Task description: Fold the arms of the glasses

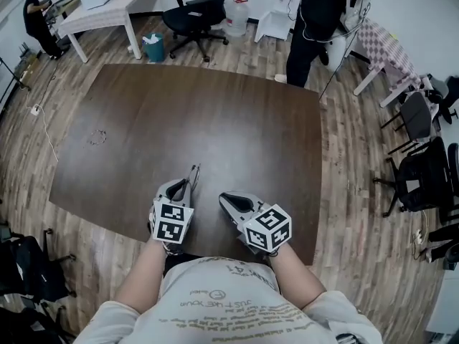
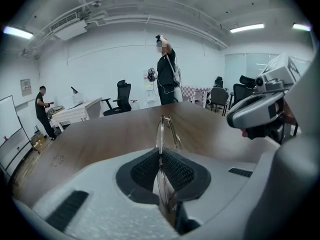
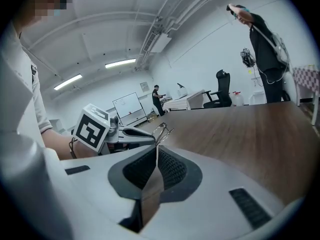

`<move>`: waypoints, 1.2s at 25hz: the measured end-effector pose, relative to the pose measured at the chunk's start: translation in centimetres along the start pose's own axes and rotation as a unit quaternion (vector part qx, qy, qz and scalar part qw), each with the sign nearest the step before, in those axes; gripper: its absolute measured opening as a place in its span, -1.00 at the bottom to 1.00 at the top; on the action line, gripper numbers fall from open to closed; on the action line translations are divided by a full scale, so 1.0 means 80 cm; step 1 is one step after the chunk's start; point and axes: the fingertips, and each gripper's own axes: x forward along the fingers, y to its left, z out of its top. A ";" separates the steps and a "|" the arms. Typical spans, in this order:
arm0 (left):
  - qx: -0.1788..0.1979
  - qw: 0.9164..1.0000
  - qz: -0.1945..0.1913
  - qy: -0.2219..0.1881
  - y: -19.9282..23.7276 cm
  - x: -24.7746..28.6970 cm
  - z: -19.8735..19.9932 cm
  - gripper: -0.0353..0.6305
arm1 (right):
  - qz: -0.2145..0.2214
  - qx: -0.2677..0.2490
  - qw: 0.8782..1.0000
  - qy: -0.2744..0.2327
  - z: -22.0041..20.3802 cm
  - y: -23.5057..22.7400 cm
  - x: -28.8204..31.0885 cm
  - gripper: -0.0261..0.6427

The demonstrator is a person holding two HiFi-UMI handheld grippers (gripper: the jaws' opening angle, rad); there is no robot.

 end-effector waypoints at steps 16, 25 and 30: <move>0.281 0.955 0.072 0.059 0.002 0.091 -0.012 -0.80 | -0.060 0.035 0.998 -0.008 -0.003 -0.049 -0.042 -0.85; 0.448 0.887 0.091 0.067 -0.005 0.137 -0.029 -0.80 | -0.085 0.044 0.995 -0.013 0.000 -0.064 -0.047 -0.85; 0.479 0.870 0.092 0.070 -0.001 0.154 -0.033 -0.79 | -0.100 0.052 0.994 -0.011 -0.002 -0.072 -0.051 -0.85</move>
